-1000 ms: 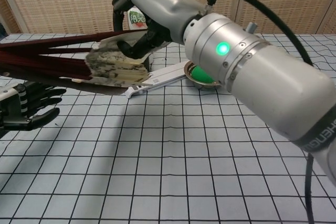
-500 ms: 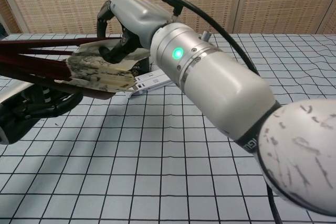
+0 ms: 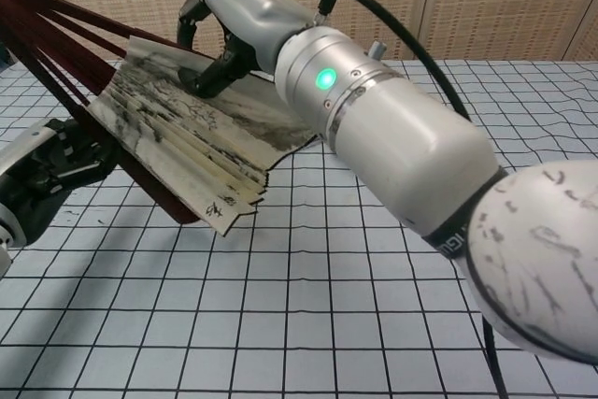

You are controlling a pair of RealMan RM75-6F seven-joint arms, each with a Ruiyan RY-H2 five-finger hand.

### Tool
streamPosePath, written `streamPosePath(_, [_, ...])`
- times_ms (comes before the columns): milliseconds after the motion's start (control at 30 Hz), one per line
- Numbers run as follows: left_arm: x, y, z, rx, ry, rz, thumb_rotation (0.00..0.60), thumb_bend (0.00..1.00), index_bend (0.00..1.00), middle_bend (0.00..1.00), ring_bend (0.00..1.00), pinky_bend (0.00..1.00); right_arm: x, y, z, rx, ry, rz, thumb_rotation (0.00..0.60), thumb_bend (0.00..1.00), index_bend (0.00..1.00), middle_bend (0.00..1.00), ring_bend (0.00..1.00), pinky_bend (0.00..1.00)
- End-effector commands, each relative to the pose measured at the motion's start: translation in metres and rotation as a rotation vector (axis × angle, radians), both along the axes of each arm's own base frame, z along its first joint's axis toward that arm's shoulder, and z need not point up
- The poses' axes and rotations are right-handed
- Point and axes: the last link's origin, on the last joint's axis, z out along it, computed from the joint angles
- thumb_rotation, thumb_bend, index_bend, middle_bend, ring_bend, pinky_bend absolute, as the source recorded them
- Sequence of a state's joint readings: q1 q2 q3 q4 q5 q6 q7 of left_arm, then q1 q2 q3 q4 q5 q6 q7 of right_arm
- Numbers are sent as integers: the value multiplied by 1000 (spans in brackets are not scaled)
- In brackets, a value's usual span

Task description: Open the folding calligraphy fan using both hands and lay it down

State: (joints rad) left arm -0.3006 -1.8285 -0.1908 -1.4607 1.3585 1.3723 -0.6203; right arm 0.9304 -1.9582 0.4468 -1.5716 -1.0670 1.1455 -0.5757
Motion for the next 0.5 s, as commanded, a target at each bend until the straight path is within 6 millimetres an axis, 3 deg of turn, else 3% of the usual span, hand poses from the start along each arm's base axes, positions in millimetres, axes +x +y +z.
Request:
streamPosePath(33, [1, 3, 2, 48, 3, 28, 600, 705, 743, 129, 0, 48, -4, -2, 6, -9, -1, -3, 600, 711, 746, 112, 0, 0])
streamPosePath(267, [-6, 11, 10, 90, 37, 47, 600, 710, 746, 152, 0, 48, -14, -5, 24, -49, 16, 14, 600, 711, 746, 124, 0, 0])
streamPosePath(500, [-32, 23, 30, 153, 131, 77, 600, 691, 737, 171, 0, 48, -31, -2, 52, -121, 55, 66, 600, 711, 746, 124, 0, 0])
